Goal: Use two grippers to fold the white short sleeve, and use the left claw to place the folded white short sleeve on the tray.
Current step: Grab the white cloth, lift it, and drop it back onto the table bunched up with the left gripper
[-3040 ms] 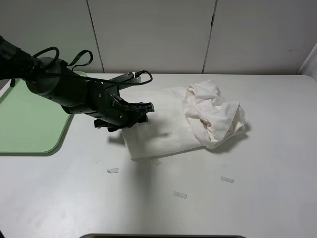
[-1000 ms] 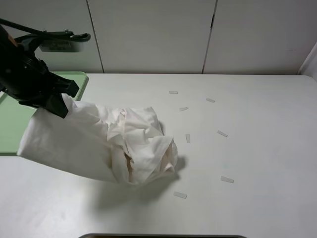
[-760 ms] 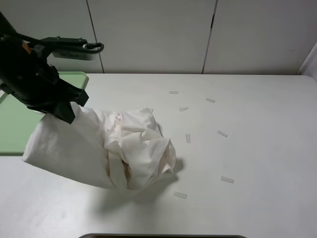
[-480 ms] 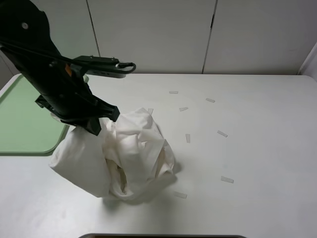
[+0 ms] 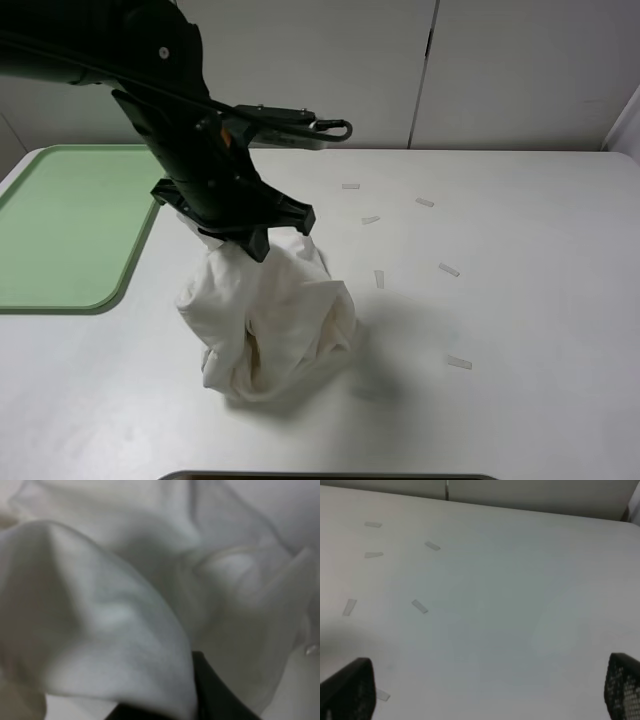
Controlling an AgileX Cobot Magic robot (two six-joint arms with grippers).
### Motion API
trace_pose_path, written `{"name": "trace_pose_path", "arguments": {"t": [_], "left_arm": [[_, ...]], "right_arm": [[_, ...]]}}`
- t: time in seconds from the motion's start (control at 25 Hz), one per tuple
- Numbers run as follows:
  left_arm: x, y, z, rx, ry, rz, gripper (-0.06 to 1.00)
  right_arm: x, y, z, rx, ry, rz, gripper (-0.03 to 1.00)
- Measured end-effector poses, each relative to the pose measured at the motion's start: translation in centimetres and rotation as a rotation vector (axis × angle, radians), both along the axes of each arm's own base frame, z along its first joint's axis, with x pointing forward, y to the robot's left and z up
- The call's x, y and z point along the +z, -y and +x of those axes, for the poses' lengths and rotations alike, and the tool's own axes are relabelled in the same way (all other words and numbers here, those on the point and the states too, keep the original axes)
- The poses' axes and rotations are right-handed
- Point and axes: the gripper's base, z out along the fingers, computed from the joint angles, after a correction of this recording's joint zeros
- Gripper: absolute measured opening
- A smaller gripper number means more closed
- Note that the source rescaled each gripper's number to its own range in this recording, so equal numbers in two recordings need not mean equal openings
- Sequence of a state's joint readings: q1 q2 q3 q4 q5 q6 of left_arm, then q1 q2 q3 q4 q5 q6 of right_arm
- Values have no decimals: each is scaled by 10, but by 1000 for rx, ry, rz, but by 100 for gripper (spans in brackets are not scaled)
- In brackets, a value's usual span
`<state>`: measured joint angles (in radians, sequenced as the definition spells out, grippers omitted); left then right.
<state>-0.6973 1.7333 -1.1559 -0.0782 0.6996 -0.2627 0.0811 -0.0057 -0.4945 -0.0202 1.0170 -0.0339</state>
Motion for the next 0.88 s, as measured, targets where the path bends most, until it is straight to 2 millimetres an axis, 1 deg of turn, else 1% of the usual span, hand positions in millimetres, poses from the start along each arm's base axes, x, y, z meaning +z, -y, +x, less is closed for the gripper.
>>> {"name": "trace_pose_path", "arguments": {"t": [0.16, 0.2, 0.4, 0.52, 0.6, 0.68, 0.72, 0.76, 0.88], "left_arm": [[-2, 22, 12, -19, 4, -7, 6], [-2, 22, 12, -19, 4, -7, 6], [-10, 46, 21, -42, -1, -19, 6], [-16, 58, 24, -55, -3, -22, 10], [-21, 65, 23, -57, -2, -36, 26], [-21, 69, 22, -60, 10, -50, 54], [-21, 69, 22, -60, 10, -50, 54], [-20, 70, 23, -59, 18, -59, 68], [-17, 73, 25, -54, 37, -87, 94]], "right_arm": [[0, 0, 0, 0, 0, 0, 100], [0, 0, 0, 0, 0, 0, 100], [0, 0, 0, 1, 0, 1, 100], [0, 0, 0, 1, 0, 1, 100], [0, 0, 0, 1, 0, 1, 100], [0, 0, 0, 1, 0, 1, 100], [0, 0, 0, 1, 0, 1, 100], [0, 0, 0, 1, 0, 1, 100], [0, 0, 0, 1, 0, 1, 100]]}}
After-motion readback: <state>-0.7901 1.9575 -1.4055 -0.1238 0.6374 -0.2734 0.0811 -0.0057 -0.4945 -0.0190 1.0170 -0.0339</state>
